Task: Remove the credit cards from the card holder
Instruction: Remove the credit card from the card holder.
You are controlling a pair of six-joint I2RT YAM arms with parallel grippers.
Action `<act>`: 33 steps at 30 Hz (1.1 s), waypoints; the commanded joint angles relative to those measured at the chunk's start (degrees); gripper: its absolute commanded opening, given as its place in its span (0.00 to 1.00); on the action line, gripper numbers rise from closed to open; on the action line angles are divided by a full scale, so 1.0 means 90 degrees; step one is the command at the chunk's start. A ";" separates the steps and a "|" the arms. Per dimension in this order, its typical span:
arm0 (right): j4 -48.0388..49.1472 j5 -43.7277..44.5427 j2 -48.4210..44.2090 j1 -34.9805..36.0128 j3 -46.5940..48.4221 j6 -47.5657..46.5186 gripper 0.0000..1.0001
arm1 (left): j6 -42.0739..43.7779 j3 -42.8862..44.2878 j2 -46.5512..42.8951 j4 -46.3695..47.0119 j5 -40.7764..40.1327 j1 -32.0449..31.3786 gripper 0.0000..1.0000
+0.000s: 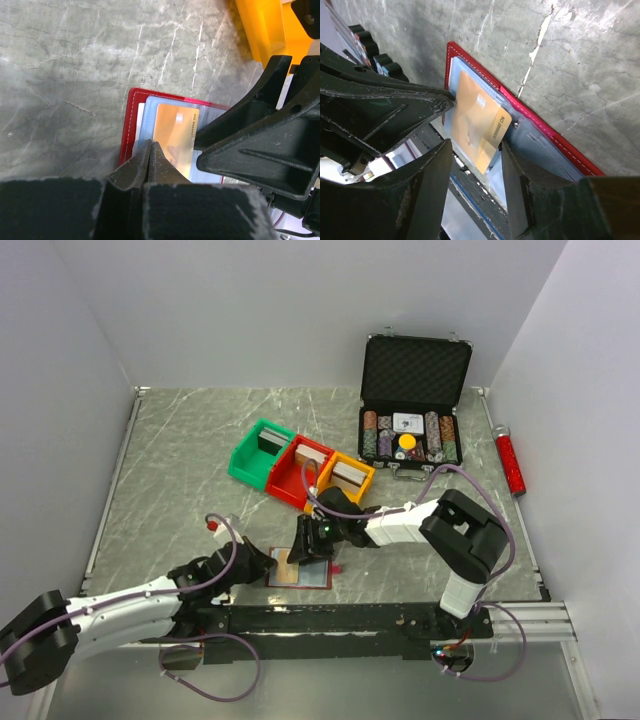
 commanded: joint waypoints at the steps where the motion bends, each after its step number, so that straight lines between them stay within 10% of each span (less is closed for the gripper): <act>1: 0.0196 0.0339 0.0092 -0.0001 -0.0243 -0.0041 0.50 | -0.0225 -0.0188 -0.0079 -0.0568 -0.0065 -0.0046 0.01; 33: 0.2534 -0.0052 -0.0514 -0.0011 -0.1006 0.0654 0.25 | -0.0362 -0.0120 0.0517 -0.0383 -0.0006 -0.0094 0.01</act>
